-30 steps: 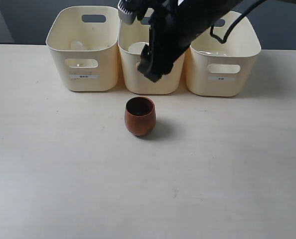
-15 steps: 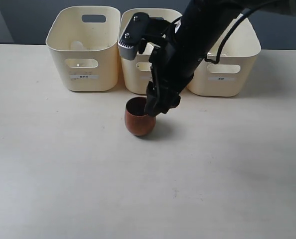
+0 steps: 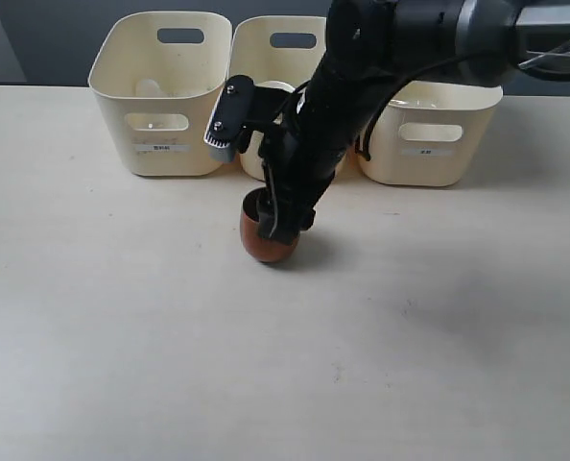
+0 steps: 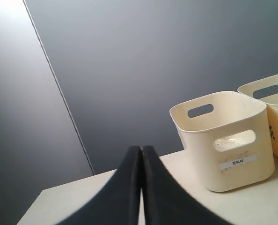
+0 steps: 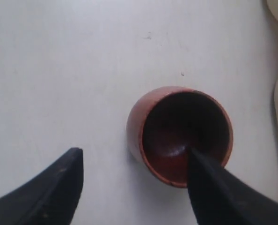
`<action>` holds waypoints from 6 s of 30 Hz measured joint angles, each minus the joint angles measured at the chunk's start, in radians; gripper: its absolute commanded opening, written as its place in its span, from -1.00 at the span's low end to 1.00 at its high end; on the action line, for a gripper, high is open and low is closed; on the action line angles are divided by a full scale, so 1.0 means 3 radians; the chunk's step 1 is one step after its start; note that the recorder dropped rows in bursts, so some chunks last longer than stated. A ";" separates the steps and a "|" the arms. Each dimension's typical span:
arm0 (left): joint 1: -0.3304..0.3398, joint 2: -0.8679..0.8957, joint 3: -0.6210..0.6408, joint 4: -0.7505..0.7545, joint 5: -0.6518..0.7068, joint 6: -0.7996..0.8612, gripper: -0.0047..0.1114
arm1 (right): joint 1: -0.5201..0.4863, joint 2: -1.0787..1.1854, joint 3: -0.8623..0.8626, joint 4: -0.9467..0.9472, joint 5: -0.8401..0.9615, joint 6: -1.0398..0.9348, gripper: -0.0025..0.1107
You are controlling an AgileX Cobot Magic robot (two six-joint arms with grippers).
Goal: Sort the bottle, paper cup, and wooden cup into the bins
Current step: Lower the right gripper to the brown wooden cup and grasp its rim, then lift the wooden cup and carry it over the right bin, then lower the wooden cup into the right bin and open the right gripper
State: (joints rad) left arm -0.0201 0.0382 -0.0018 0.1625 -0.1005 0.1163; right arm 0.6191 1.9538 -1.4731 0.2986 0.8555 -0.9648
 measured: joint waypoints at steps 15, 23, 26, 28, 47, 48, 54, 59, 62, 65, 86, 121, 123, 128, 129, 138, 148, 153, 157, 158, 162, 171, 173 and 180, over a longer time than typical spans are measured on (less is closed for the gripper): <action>0.0000 0.0000 0.0000 0.0000 0.0000 0.0000 -0.92 | 0.0005 0.0223 0.0000 0.0000 -0.0160 -0.0021 0.12; 0.0000 0.0000 0.0000 0.0000 0.0000 0.0000 -0.92 | 0.0005 0.0341 0.0000 0.0000 -0.0248 -0.0021 0.12; 0.0000 0.0000 0.0000 0.0000 0.0000 0.0000 -0.92 | 0.0005 0.0427 0.0000 0.0000 -0.0268 -0.0026 -0.10; 0.0000 0.0000 0.0000 0.0000 0.0000 0.0000 -0.92 | 0.0005 0.0450 0.0000 0.0000 -0.0283 -0.0026 -0.54; 0.0000 0.0000 0.0000 0.0000 0.0000 0.0000 -0.92 | 0.0005 -0.0001 0.0000 -0.0037 -0.0182 -0.0133 -0.97; 0.0000 0.0000 0.0000 0.0000 0.0000 0.0000 -0.92 | 0.0005 -0.0091 0.0000 -0.0044 -0.0170 -0.0133 -0.97; 0.0000 0.0000 0.0000 0.0000 0.0000 0.0000 -0.92 | 0.0005 -0.0667 0.0000 -0.0408 -0.0070 0.0169 -0.97; 0.0000 0.0000 0.0000 0.0000 0.0000 0.0000 -0.92 | 0.0005 -0.0955 0.0000 -0.0822 -0.0184 0.0593 -0.97; 0.0000 0.0000 0.0000 0.0000 0.0000 0.0000 -0.92 | -0.0010 -0.1040 0.0000 -0.1076 -0.0276 0.0851 -0.97; 0.0000 0.0000 0.0000 0.0000 0.0000 0.0000 -0.92 | -0.0132 -0.1075 0.0000 -0.1188 -0.0400 0.1100 -0.97; 0.0000 0.0000 0.0000 0.0000 0.0000 0.0000 -0.92 | -0.1009 -0.0362 0.0000 -0.0856 -0.1704 0.1768 -0.97; 0.0000 0.0000 0.0000 0.0000 0.0000 0.0000 -0.92 | -0.1320 0.0457 -0.0268 -0.0004 -0.1853 0.2081 -0.97; 0.0000 0.0000 0.0000 0.0000 0.0000 0.0000 -0.92 | -0.1320 0.0457 -0.0274 -0.0004 -0.1853 0.2087 -0.97; 0.0000 0.0000 0.0000 0.0000 0.0000 0.0000 -0.92 | -0.1320 0.0457 -0.0274 -0.0004 -0.1853 0.2133 -0.97; 0.0000 0.0000 0.0000 0.0000 0.0000 0.0000 -0.92 | -0.1320 0.0457 -0.0274 -0.0004 -0.1849 0.2143 -0.97; 0.0000 0.0000 0.0000 0.0000 0.0000 0.0000 -0.92 | -0.1320 0.0520 -0.0274 -0.0004 -0.1849 0.2168 -0.94; 0.0000 0.0000 0.0000 0.0000 0.0000 0.0000 -0.92 | -0.1320 0.0667 -0.0281 -0.0010 -0.1872 0.2173 -0.22; 0.0000 0.0000 0.0000 0.0000 0.0000 0.0000 -0.92 | -0.1320 0.0682 -0.0281 -0.0010 -0.1965 0.2173 -0.22; 0.0000 0.0000 0.0000 0.0000 0.0000 0.0000 -0.92 | -0.1320 0.0580 -0.0281 -0.0017 -0.1972 0.2173 -0.23; 0.0000 0.0000 0.0000 0.0000 0.0000 0.0000 -0.92 | -0.1320 0.0501 -0.0281 -0.0034 -0.1961 0.2173 -0.25; 0.0000 0.0000 0.0000 0.0000 0.0000 0.0000 -0.92 | -0.1320 0.0142 -0.0174 -0.0085 -0.1865 0.2124 -0.47; 0.0000 0.0000 0.0000 0.0000 0.0000 0.0000 -0.92 | -0.1313 -0.0651 0.0542 -0.0107 -0.2106 0.1942 -0.65; 0.0000 0.0000 0.0000 0.0000 0.0000 0.0000 -0.92 | -0.1292 -0.0865 0.0741 -0.0108 -0.2240 0.1934 -0.65; 0.0000 0.0000 0.0000 0.0000 0.0000 0.0000 -0.92 | -0.1247 -0.1553 0.1339 -0.0121 -0.2554 0.1920 -0.65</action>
State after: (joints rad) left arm -0.0201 0.0382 -0.0018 0.1625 -0.1005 0.1163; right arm 0.2452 1.4879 -1.0715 0.2621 0.0893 -0.3887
